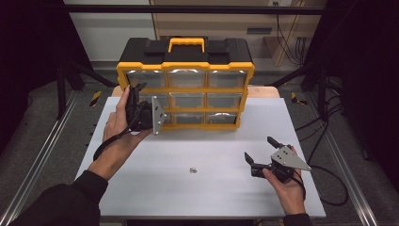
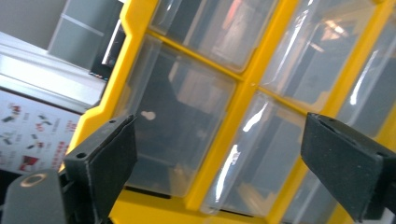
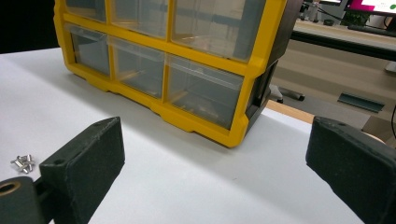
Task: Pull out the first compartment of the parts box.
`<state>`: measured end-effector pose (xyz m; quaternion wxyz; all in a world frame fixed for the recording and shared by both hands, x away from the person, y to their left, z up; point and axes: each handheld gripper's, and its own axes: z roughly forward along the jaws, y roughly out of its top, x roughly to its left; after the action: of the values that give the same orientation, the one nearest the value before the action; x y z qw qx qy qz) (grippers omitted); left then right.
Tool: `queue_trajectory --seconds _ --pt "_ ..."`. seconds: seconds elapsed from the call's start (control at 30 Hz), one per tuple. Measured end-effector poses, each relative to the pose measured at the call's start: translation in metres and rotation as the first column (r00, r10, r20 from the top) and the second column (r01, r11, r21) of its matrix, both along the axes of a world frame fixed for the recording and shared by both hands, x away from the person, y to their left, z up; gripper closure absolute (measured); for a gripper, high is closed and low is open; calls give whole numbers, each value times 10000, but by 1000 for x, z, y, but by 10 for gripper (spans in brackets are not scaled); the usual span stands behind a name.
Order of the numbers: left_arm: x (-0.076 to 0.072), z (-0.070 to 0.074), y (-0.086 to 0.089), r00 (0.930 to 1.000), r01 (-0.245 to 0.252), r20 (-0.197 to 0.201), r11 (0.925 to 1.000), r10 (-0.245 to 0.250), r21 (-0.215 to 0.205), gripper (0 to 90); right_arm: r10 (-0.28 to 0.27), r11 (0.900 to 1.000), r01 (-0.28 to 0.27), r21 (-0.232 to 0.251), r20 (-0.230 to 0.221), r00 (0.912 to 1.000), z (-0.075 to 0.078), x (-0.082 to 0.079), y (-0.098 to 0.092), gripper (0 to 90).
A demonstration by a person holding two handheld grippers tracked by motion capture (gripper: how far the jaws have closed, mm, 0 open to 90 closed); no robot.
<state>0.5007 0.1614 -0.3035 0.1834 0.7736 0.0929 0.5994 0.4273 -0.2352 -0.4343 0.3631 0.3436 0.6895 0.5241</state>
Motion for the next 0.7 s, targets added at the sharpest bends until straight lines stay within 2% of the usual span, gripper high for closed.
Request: queue_trajectory --seconds 0.07,0.1,0.13,0.2,0.23,0.3,0.37,0.4,0.53,0.7 --pt "0 0 1 10000 -88 46 9999 87 142 128 -27 10000 27 -24 11 10000 0 0 0 44" --pt "1 0 2 9993 -244 280 9994 236 262 136 -33 10000 33 -13 11 10000 0 0 0 44" --pt "1 0 2 9993 -244 280 9994 236 262 149 -34 10000 34 -2 22 10000 0 0 0 44" --pt "1 -2 3 9973 -403 637 9982 375 435 169 -45 10000 45 -7 23 10000 0 0 0 44" --pt "1 -2 3 9973 -403 637 9982 375 435 180 -47 10000 47 -13 21 10000 0 0 0 44" --pt "1 -2 4 9945 -483 963 9957 406 792 221 -47 10000 47 -45 30 10000 0 0 0 44" --pt "1 -3 4 9934 -484 1081 9951 390 858 243 -54 10000 54 -63 12 10000 0 0 0 44" --pt "1 -3 3 9905 -549 1316 9923 400 1114 261 -59 10000 59 -77 11 10000 0 0 0 44" --pt "2 -2 3 9870 -629 1548 9891 420 1328 318 -71 9999 71 -79 -17 10000 0 0 0 44" --pt "9 -2 3 9827 -715 1793 9886 470 1328 352 -80 9999 80 -109 -28 10000 0 0 0 44"
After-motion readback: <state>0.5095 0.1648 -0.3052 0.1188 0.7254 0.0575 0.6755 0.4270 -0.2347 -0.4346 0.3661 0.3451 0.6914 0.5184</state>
